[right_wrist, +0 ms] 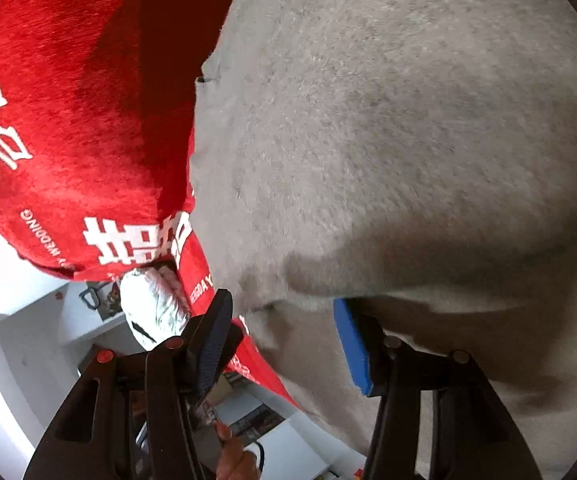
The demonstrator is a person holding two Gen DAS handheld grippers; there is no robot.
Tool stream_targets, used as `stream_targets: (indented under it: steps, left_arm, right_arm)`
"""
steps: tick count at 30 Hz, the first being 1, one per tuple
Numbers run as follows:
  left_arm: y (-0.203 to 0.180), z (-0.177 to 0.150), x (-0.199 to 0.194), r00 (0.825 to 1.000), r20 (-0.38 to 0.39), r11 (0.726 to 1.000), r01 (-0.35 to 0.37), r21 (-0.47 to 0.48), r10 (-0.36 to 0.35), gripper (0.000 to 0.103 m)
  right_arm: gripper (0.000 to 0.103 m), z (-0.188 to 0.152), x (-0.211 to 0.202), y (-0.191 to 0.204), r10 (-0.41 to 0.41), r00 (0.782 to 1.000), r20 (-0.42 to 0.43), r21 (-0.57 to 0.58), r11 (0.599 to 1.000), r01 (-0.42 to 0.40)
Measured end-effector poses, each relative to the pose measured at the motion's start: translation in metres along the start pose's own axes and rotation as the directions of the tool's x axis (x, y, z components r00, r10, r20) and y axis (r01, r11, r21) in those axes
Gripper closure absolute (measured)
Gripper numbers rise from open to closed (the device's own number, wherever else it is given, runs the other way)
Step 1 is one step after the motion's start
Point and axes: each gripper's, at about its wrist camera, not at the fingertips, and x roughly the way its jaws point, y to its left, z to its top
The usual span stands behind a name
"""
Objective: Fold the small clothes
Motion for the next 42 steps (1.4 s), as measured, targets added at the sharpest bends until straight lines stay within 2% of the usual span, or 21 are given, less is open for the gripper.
stream_targets:
  steps: [1,6,9,11,15,16,17,19,24,32,37,42]
  left_arm:
    - [0.003,0.000,-0.001,1.000,0.006,1.000,-0.002,-0.002,0.002,0.001]
    - [0.005,0.002,0.005,1.000,-0.001,1.000,-0.003,0.013,0.003,0.001]
    - [0.003,0.000,0.009,1.000,-0.014,1.000,-0.012,0.024,0.013,0.001]
    - [0.001,-0.002,0.009,1.000,-0.021,1.000,-0.008,0.027,0.008,0.001]
    - [-0.005,-0.005,0.006,1.000,-0.019,0.998,-0.017,0.060,0.018,0.001]
    - [-0.007,-0.005,0.005,1.000,-0.018,0.997,-0.018,0.069,0.019,0.001]
    - [-0.009,-0.005,0.004,1.000,-0.016,0.997,-0.018,0.078,0.020,0.001]
    - [-0.014,-0.006,0.002,1.000,-0.018,0.996,-0.015,0.092,0.017,0.001]
    - [-0.027,-0.010,-0.001,1.000,-0.024,0.991,0.004,0.131,-0.001,0.001]
    - [-0.053,-0.020,0.000,0.999,-0.036,0.978,-0.010,0.206,0.018,0.001]
    - [-0.063,-0.030,-0.004,0.999,-0.044,0.975,-0.020,0.223,0.030,0.001]
    - [-0.066,-0.046,-0.007,0.998,-0.041,0.978,-0.044,0.204,0.053,0.001]
  right_arm:
    - [0.094,0.000,0.002,0.001,-0.012,1.000,-0.001,-0.005,1.000,0.012]
    - [0.094,-0.004,0.007,0.000,-0.099,0.995,0.002,-0.052,0.994,0.099]
    - [0.094,-0.004,0.009,-0.003,-0.106,0.994,-0.001,-0.059,0.993,0.106]
    - [0.090,-0.004,0.007,0.003,-0.118,0.993,-0.011,-0.094,0.989,0.116]
    - [0.089,-0.011,-0.008,0.014,-0.167,0.986,-0.026,-0.194,0.968,0.159]
    - [0.081,-0.013,-0.017,0.015,-0.182,0.983,-0.018,-0.222,0.959,0.174]
    - [0.068,-0.015,-0.024,0.016,-0.193,0.981,-0.009,-0.240,0.953,0.185]
    - [0.053,-0.016,-0.039,0.014,-0.206,0.979,0.007,-0.258,0.945,0.201]
    - [0.053,-0.015,-0.076,0.008,-0.256,0.965,0.064,-0.273,0.925,0.264]
    - [0.047,-0.010,-0.112,-0.009,-0.310,0.944,0.109,-0.266,0.906,0.328]
    - [0.047,-0.010,-0.129,-0.017,-0.343,0.933,0.110,-0.287,0.888,0.360]
    - [0.047,-0.008,-0.141,-0.029,-0.346,0.934,0.089,-0.299,0.885,0.356]
